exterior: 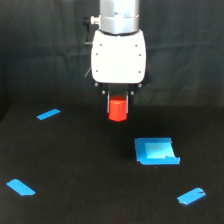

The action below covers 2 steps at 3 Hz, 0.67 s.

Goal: Pick up the red object from the table

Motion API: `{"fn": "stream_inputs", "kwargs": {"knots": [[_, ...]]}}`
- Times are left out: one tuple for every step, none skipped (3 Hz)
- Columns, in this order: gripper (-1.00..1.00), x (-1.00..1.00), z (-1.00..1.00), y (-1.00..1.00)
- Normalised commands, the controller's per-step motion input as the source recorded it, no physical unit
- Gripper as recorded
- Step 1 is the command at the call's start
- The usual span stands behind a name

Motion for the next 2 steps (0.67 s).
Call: {"fn": "stream_inputs", "kwargs": {"knots": [[-1.0,0.04,0.04,0.0],[-1.0,0.04,-0.01,0.06]]}}
